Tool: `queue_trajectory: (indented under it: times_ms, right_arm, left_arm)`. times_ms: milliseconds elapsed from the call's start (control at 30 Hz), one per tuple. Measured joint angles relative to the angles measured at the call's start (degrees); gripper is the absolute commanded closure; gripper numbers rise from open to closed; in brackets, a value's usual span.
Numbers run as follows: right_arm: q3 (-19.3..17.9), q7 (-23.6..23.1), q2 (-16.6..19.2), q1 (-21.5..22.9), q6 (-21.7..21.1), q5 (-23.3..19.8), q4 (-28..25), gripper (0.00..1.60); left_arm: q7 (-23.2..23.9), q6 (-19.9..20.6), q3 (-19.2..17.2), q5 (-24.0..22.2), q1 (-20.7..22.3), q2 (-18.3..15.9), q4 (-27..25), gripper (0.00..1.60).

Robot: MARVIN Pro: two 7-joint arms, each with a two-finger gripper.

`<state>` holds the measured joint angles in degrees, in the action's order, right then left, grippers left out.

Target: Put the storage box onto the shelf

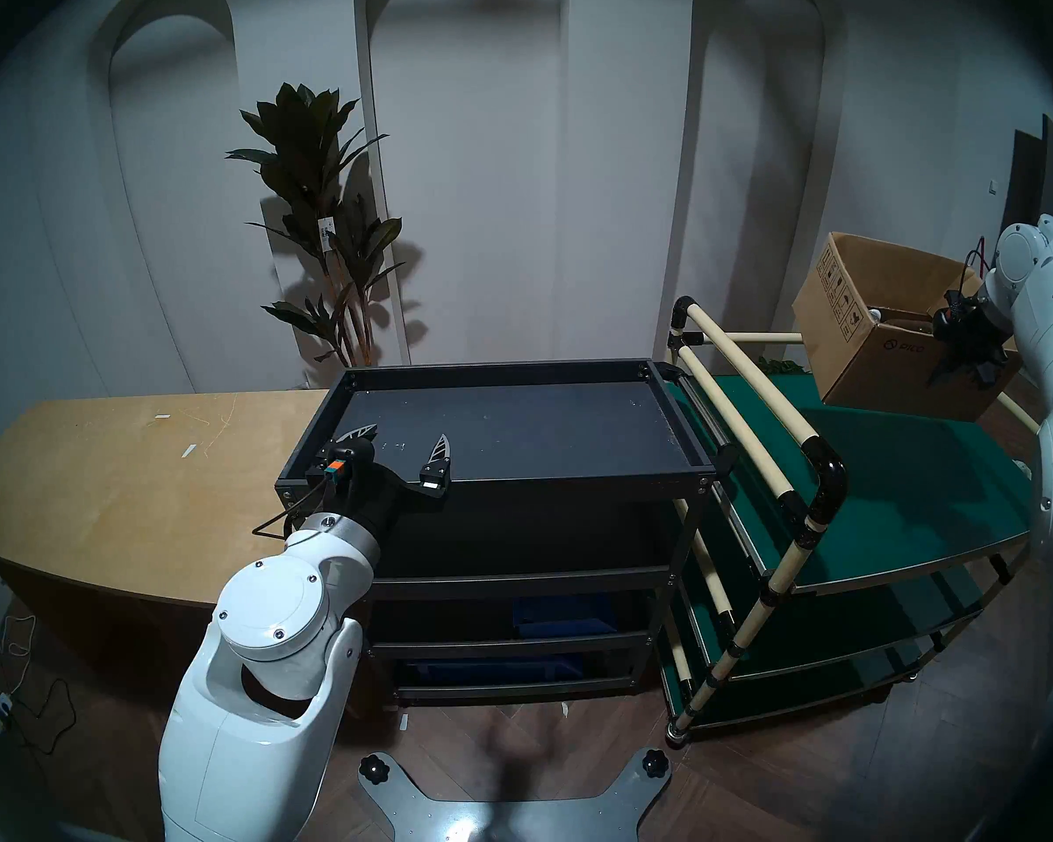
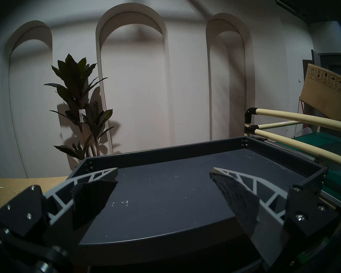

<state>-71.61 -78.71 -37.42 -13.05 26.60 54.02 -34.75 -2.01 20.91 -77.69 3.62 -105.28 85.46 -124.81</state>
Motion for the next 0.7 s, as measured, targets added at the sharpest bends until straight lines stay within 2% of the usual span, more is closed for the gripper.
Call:
queue_trajectory:
  times_ms: [267,700]
  right_arm:
    - [-0.4,-0.7,-1.4,2.6,-0.9,0.9,-1.2,1.6]
    - [-0.9,-2.7,-7.6,6.9,-2.8,0.3,-2.3,1.6]
  left_arm:
    - [0.0,0.0,0.0,0.0,0.0,0.0,0.0,0.0]
    - [0.0,0.0,0.0,0.0,0.0,0.0,0.0,0.0]
